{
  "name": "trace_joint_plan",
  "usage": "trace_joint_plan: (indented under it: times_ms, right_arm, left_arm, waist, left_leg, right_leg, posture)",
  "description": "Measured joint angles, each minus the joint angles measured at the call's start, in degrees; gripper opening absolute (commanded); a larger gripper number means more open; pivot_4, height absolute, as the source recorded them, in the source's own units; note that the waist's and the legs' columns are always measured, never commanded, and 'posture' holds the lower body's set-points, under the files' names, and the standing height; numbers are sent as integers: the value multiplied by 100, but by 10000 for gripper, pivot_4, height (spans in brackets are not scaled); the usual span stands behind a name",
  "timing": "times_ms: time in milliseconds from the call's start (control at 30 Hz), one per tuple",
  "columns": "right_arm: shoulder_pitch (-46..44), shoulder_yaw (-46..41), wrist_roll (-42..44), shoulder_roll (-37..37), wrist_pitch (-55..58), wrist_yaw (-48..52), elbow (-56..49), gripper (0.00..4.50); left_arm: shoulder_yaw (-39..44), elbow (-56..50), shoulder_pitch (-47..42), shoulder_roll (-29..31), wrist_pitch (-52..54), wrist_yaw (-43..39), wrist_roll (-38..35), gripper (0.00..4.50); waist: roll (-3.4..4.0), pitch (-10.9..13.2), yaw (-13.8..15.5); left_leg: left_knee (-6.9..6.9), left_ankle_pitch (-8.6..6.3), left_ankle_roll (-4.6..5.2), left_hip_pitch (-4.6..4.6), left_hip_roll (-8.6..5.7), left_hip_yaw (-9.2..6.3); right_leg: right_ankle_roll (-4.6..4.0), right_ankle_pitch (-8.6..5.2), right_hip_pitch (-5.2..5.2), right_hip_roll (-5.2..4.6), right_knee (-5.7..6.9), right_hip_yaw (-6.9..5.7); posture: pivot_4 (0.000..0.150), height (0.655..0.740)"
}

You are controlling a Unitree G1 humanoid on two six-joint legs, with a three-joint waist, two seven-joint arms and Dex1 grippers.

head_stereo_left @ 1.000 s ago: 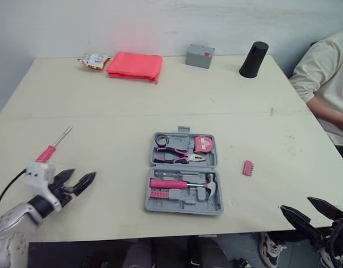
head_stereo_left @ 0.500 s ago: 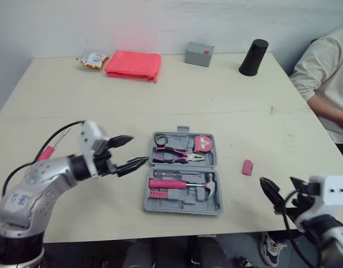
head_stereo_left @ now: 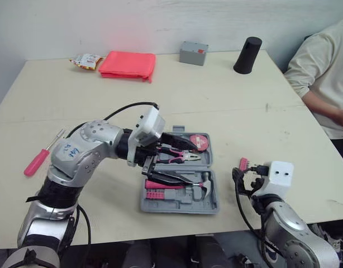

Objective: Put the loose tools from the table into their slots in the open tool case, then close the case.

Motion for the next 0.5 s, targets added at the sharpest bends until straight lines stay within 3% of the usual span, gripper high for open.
trace_joint_plan:
  times_ms: [333,433,500]
  right_arm:
    - [-439,97,-684,445,-149,-82,496,45000]
    - [-426,14,-778,549,-127,-98,493,36410]
    - [-409,-47,-862,609,-80,-118,477,26883]
  left_arm:
    - [-9,4,10,-19,-152,-47,110,44817]
    - [-7,33,50,41,-278,-99,201,45000]
    - [-7,70,68,57,-348,-134,239,45000]
  waist:
    - [-1,-1,-4]
    - [-4,-3,15]
    - [-4,-3,12]
  left_leg:
    - [0,0,1,1,2,1]
    - [1,0,5,1,-2,1]
    - [1,0,7,1,-2,1]
  right_leg:
    - [2,1,0,-2,1,5]
    - [5,3,1,-6,1,5]
    - [5,3,1,-7,0,5]
  posture:
    - [1500,7400]
    - [1500,7400]
    - [1500,7400]
